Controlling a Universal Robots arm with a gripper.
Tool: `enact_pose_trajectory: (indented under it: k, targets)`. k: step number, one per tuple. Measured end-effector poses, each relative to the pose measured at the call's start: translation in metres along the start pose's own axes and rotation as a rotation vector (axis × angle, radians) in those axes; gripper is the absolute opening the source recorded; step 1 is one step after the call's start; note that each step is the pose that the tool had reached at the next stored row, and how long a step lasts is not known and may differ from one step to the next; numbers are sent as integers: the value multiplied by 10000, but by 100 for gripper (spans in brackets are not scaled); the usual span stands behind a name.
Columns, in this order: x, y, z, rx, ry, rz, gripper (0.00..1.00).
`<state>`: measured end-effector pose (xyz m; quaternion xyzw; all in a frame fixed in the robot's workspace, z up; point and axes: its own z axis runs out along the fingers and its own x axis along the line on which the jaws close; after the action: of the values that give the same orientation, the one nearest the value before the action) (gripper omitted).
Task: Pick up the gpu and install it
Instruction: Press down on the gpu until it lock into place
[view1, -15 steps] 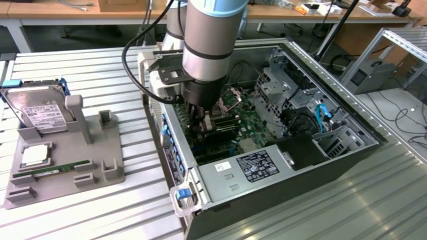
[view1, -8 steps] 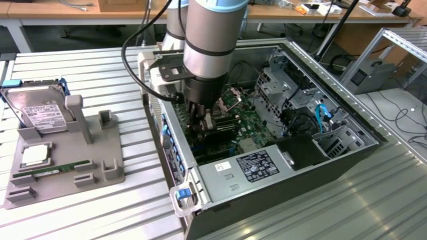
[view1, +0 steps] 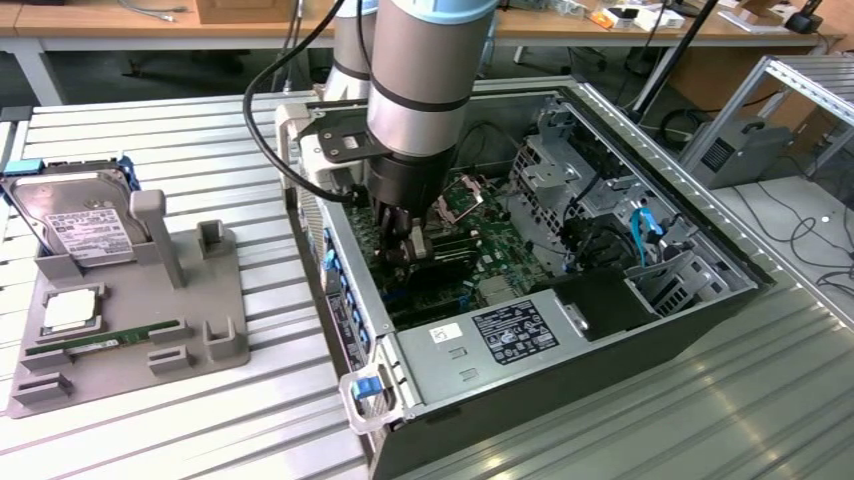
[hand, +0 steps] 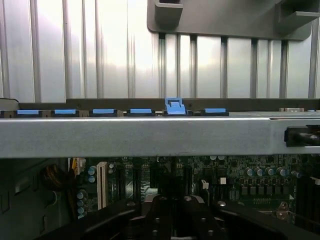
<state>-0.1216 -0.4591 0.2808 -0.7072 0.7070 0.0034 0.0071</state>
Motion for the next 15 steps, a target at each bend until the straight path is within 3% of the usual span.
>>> enact_pose_trajectory:
  k: [2,6,15]
  targets:
    - [0,-5,0,0,0,-2,11]
    - [-4,-107,8,-1,-2,-6,11]
    - [-2,-117,123,-5,2,-7,11]
